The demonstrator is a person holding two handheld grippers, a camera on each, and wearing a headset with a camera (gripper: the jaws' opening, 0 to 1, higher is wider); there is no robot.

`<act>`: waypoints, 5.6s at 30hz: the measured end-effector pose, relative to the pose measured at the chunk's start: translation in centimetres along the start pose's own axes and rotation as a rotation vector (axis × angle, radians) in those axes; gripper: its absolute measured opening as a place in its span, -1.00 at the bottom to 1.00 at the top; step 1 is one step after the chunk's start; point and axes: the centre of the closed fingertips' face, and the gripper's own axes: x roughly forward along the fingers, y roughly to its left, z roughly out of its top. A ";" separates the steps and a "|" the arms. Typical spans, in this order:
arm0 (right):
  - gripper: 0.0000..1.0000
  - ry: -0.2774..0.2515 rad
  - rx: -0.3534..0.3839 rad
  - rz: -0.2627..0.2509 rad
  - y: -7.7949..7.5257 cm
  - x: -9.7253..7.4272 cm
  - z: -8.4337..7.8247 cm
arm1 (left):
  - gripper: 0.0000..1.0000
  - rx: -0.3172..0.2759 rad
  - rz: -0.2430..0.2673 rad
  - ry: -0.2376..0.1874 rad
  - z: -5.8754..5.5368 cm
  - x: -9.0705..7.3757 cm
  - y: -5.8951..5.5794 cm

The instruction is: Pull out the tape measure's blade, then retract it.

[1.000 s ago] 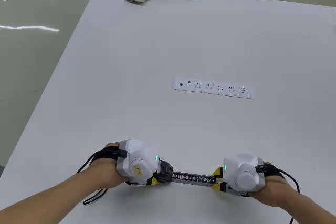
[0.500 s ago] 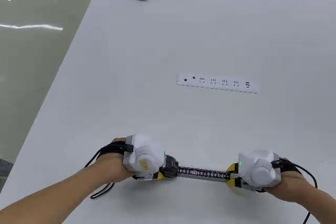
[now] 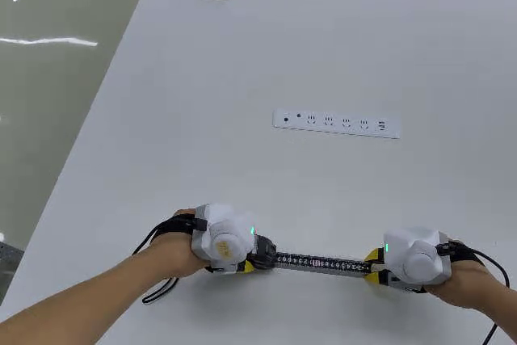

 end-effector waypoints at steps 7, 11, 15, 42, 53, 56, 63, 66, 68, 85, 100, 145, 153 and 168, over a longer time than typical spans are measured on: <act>-0.75 0.017 0.001 -0.004 -0.1 -0.5 -1.3 | -0.33 -0.001 0.000 0.002 0.0 0.0 0.0; -0.75 0.022 0.006 -0.006 -0.1 -0.7 -1.8 | -0.33 -0.002 0.000 0.002 0.0 0.1 0.0; -0.75 0.028 0.007 -0.008 -0.2 -1.0 -2.2 | -0.33 -0.002 0.001 0.004 0.0 0.1 0.0; -0.75 0.069 0.021 -0.019 -0.4 -2.4 -5.0 | -0.33 0.004 -0.001 0.013 0.0 0.1 0.0; -0.73 0.080 0.005 -0.025 -0.4 -2.3 -5.1 | -0.33 0.009 0.000 0.011 0.1 0.1 -0.1; -0.73 0.086 -0.008 -0.024 -0.4 -2.4 -5.0 | -0.33 0.009 -0.001 0.009 0.1 0.2 -0.1; -0.72 0.093 -0.032 -0.032 -0.3 -2.5 -4.9 | -0.32 0.009 -0.002 0.009 0.1 0.2 -0.1; -0.72 0.101 -0.050 -0.038 -0.3 -2.4 -5.0 | -0.32 0.008 -0.002 0.008 0.1 0.1 -0.1; -0.71 0.105 -0.058 -0.042 -0.3 -2.4 -4.9 | -0.32 0.007 -0.002 0.008 0.1 0.2 -0.1; -0.68 0.131 -0.090 -0.061 -0.4 -2.4 -5.0 | -0.27 0.001 0.025 0.039 -0.2 0.5 0.0; -0.64 0.130 -0.061 -0.091 -0.5 -2.4 -5.1 | -0.05 -0.085 0.052 0.018 -0.5 0.6 -0.4; 0.06 -0.106 0.433 -0.327 0.6 -4.1 -4.2 | 0.57 -0.517 0.294 -0.138 -5.0 -3.8 -2.2; 0.20 -0.157 0.521 -0.379 0.5 -5.1 -4.1 | 0.67 -0.581 0.325 -0.175 -4.8 -4.5 -2.5; 0.38 -0.244 0.666 -0.467 1.7 -6.3 -4.2 | 0.86 -0.712 0.405 -0.238 -5.5 -5.9 -2.9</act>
